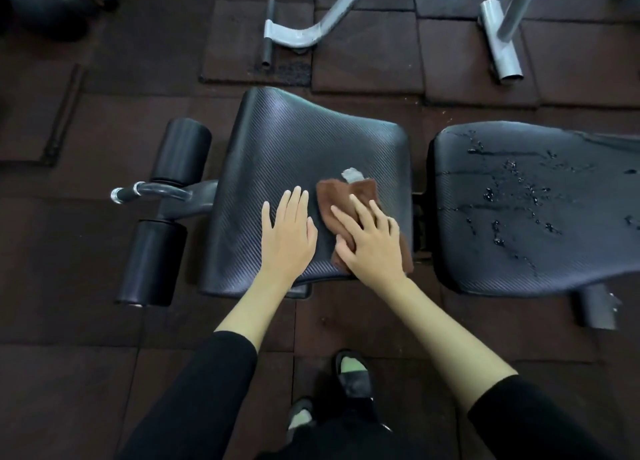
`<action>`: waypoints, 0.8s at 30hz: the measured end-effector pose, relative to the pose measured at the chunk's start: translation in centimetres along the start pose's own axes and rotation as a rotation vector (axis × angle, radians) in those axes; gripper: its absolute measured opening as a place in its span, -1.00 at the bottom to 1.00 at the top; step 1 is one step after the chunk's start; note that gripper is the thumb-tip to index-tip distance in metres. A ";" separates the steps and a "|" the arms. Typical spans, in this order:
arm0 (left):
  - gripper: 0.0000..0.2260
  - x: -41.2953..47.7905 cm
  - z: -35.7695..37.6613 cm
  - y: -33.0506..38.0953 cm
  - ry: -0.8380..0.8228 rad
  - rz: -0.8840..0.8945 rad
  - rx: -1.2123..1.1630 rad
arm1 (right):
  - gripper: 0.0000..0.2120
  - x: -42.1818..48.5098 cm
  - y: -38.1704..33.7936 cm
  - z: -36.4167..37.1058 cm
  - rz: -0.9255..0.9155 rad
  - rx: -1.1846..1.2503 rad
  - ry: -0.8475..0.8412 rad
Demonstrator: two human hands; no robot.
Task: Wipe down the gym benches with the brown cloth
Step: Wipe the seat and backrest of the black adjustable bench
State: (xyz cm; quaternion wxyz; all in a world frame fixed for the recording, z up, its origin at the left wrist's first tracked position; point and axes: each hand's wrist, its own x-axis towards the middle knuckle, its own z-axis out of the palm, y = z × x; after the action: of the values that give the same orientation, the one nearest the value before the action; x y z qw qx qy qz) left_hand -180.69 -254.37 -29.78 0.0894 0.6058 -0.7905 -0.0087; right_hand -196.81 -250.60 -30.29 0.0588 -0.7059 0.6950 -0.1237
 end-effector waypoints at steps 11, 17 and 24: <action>-0.54 -0.8 0.1 0.5 -0.048 0.039 0.034 | -0.51 -2.7 0.9 -0.6 0.666 0.274 0.110; -0.54 -0.9 0.2 0.5 -0.037 0.039 0.033 | -0.49 -5.2 -1.7 0.5 0.288 0.066 0.073; -0.56 -0.9 0.1 0.6 -0.014 0.042 0.019 | -0.52 -2.5 3.8 -1.0 0.044 0.089 -0.043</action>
State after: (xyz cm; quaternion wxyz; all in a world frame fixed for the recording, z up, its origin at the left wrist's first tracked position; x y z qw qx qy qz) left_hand -181.02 -253.39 -29.93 0.0783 0.5899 -0.8037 -0.0035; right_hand -200.75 -248.15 -30.50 0.1077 -0.6894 0.7029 -0.1380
